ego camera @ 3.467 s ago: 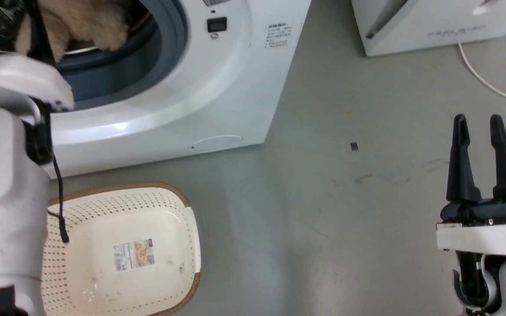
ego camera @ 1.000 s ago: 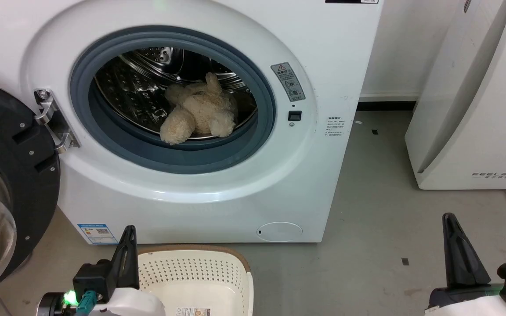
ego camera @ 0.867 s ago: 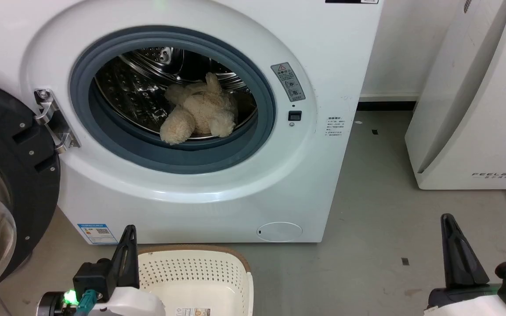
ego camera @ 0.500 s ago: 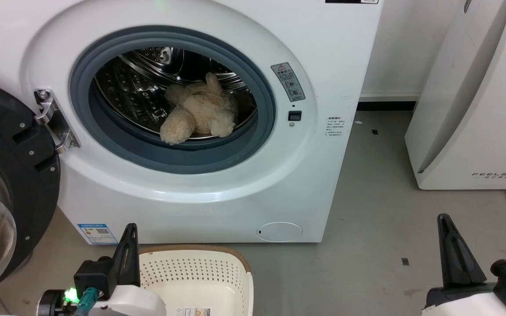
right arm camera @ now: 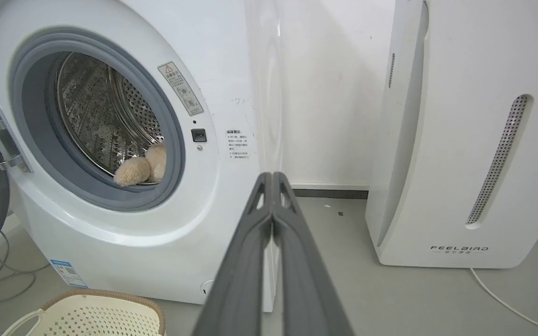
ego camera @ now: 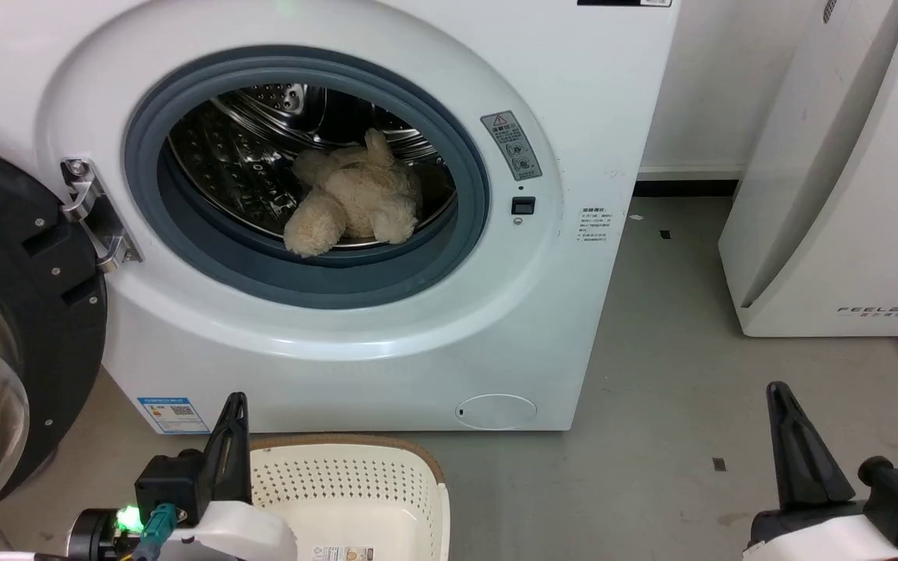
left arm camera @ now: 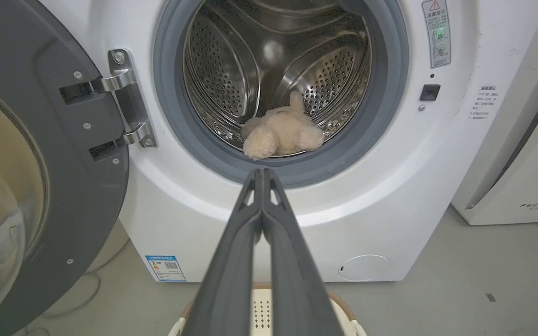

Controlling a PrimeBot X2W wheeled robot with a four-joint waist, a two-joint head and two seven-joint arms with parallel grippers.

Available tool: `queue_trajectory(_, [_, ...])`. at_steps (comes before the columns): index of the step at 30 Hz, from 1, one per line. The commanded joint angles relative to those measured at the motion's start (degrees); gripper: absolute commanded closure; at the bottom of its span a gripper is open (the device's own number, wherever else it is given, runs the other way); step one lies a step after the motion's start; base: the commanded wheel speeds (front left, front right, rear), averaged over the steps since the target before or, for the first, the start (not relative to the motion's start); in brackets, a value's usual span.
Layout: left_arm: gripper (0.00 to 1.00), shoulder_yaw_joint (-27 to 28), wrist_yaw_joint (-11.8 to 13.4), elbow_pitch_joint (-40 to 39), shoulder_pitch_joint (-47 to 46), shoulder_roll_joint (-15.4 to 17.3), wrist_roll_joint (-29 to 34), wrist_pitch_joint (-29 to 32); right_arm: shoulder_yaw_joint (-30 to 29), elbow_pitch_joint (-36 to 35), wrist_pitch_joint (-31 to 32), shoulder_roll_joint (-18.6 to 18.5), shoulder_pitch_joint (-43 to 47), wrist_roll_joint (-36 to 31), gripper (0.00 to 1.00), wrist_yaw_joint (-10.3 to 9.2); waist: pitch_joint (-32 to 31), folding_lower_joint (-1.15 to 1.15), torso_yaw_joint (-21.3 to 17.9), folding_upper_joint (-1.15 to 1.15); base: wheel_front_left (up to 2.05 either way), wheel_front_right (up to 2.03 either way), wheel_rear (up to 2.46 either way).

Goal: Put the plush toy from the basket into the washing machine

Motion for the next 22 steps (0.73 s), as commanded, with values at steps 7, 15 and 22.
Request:
queue_trajectory(7, [1.0,-0.1,0.06,-1.09,0.33,-0.04,0.51,1.06,0.39,0.41,0.95,-0.02,-1.23,-1.1,1.0,-0.02,-0.01,0.0,-0.02,0.0,0.0,0.0,0.0])
queue_trajectory(15, [1.0,-0.23,0.07,-1.74,0.38,-0.05,0.66,1.88,0.61,0.59,1.77,-0.02,-1.5,-1.61,1.0,-0.02,-0.01,0.0,-0.03,0.0,0.0,0.0,0.0])
queue_trajectory(22, [1.0,-0.35,0.08,-2.39,0.42,-0.07,0.81,2.7,0.84,0.78,2.6,-0.02,-1.78,-2.13,1.0,-0.02,-0.02,0.0,-0.05,0.0,0.0,0.0,0.0])
